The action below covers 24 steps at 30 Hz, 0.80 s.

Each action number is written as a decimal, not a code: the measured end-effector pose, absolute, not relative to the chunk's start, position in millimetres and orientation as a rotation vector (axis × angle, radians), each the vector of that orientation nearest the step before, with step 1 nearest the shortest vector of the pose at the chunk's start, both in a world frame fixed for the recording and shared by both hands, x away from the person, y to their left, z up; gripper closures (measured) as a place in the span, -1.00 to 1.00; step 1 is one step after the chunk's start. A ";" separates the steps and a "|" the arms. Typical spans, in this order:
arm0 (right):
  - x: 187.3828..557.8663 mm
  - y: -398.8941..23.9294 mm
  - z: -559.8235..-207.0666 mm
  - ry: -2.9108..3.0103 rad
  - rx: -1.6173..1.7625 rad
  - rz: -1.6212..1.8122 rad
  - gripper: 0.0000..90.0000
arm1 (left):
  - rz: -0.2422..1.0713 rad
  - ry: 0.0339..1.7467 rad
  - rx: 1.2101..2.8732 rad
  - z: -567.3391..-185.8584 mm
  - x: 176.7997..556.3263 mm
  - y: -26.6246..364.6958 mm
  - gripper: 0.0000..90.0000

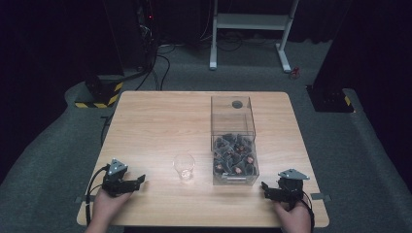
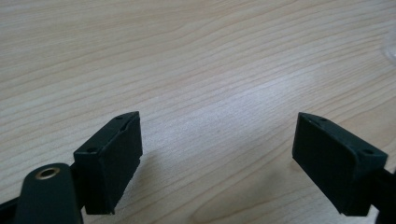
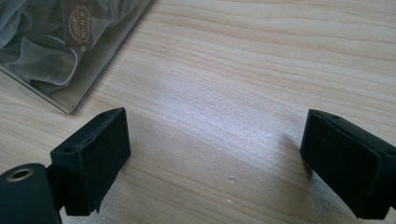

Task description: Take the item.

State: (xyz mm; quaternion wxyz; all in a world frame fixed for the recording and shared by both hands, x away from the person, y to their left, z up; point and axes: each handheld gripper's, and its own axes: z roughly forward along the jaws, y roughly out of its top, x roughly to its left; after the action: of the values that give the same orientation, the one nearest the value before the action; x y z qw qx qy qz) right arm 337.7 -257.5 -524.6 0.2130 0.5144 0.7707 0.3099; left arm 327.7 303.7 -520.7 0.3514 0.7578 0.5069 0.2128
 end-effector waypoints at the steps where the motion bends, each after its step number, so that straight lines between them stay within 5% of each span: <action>1: 337.7 -257.5 -524.6 2.139 1.428 0.860 -0.82 | 0.551 1.312 1.962 -520.7 327.7 303.7 -0.63; 24: 337.8 -257.1 -524.6 2.141 1.429 0.860 -0.82 | 0.580 1.231 1.900 -504.5 319.3 291.4 -0.60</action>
State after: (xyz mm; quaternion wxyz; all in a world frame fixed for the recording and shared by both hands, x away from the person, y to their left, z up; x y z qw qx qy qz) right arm 337.8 -257.1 -524.6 0.2122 0.5147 0.7708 0.3098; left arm 319.3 291.4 -504.5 0.3916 0.7480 0.4849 0.2283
